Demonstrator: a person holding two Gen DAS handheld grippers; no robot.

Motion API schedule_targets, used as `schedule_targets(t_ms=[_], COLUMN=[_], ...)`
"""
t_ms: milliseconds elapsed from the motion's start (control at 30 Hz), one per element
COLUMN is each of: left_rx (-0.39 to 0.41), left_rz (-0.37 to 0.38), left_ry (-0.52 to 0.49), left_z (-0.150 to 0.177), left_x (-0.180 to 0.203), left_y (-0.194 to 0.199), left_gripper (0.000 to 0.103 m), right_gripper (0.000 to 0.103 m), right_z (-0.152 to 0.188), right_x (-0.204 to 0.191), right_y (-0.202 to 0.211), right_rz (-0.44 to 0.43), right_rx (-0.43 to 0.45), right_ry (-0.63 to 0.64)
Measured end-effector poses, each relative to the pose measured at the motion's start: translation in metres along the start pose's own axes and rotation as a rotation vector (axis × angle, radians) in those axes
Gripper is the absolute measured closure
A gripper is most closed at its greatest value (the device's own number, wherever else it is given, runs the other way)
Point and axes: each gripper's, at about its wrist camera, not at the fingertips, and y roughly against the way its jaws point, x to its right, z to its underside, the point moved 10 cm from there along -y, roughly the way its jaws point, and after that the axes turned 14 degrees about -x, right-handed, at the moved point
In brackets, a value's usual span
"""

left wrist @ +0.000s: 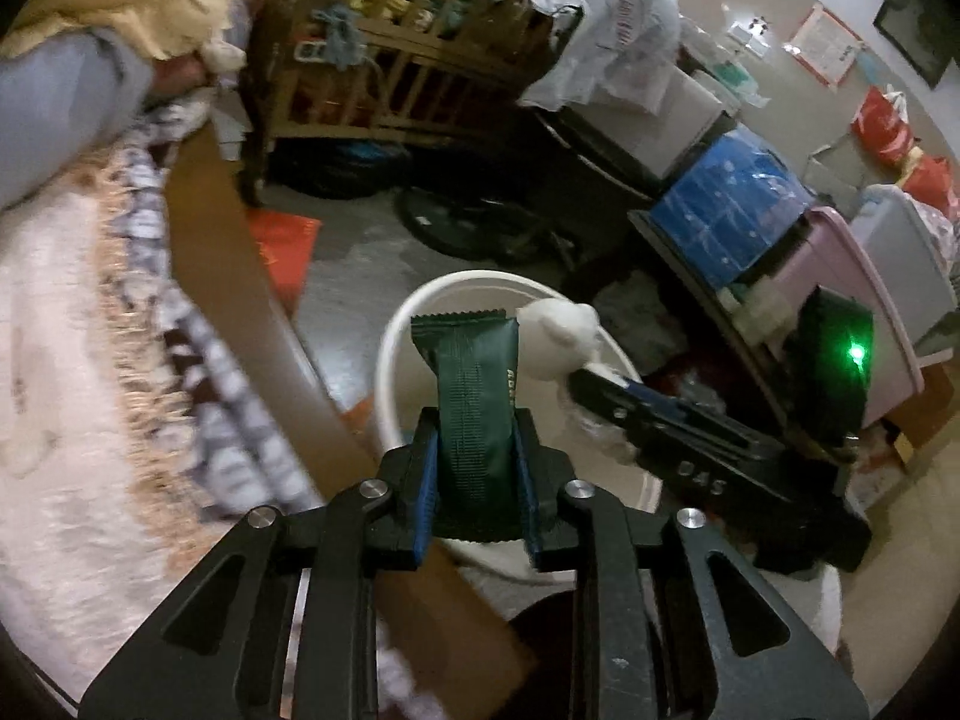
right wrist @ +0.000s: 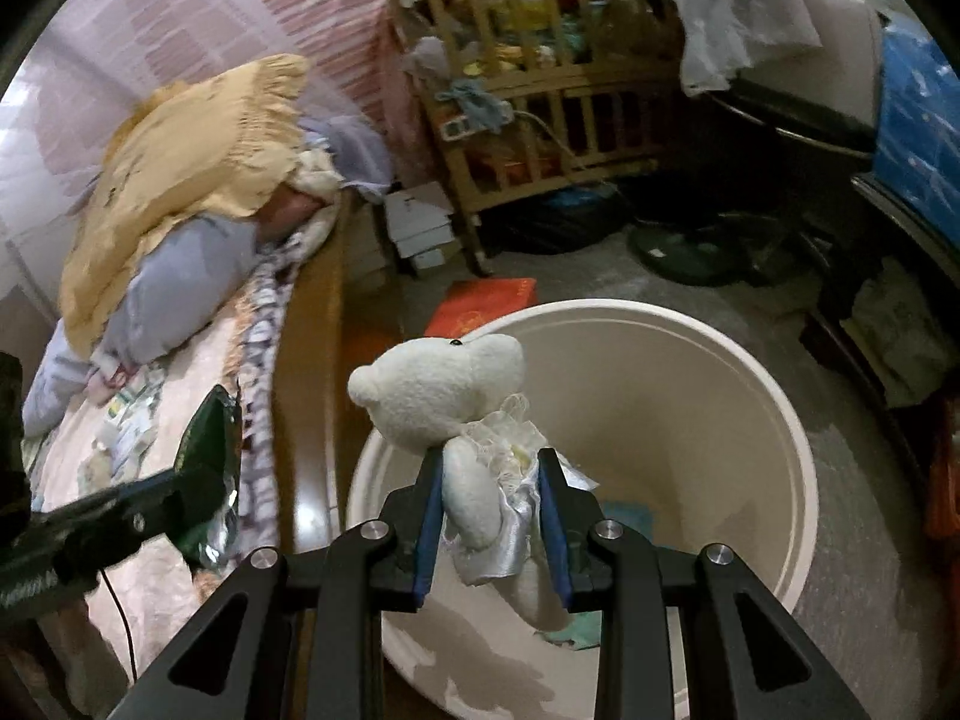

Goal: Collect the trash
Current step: 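Carry wrapper and plush toy to the white bucket and open both tools, then grasp the white tissue with the left tool while the right tool grasps the white-green packet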

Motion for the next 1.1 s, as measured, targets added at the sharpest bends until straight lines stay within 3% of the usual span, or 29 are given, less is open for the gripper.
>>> schedule_targets(t_ms=[67,133,300,367,467,533,700,833,1100], left_rx=[-0.013,-0.008,-0.018,-0.001,0.03,0.05,0.074,0.096,0.133], left_rz=[0.037,0.051,0.024,-0.031,-0.177,-0.275,-0.421,-0.48,-0.596], left_ry=[0.005,0.013,0.027,0.039,0.066,0.079,0.171,0.254,0.406], left_z=[-0.002,-0.002,0.006,0.011,0.023,0.035,0.067,0.104,0.178], left_x=[0.005,0.006,-0.008,-0.021,-0.051,-0.072,-0.128,-0.172,-0.252], left_y=[-0.006,-0.007,0.005,0.017,0.046,0.07,0.121,0.164,0.242], left_gripper=[0.062,0.049,0.049,0.049,0.049,0.049,0.049,0.049,0.049], right_gripper=[0.06,0.056,0.056,0.056,0.056,0.056,0.056,0.046,0.045], right_z=[-0.003,-0.005,-0.005,-0.005,-0.006,-0.005,0.005,0.019,0.05], right_x=[0.007,0.013,0.007,-0.003,-0.027,-0.053,-0.129,-0.19,-0.306], right_y=[-0.001,0.0,0.002,0.002,0.0,-0.002,-0.011,-0.018,-0.035], right_rz=[0.019,0.034,0.032,0.006,-0.037,-0.074,-0.16,-0.254,-0.344], right_rx=[0.009,0.024,0.028,0.027,0.024,0.019,-0.017,-0.053,-0.124], right_ry=[-0.028,-0.054,-0.04,-0.031,0.007,0.049,0.179,0.264,0.445])
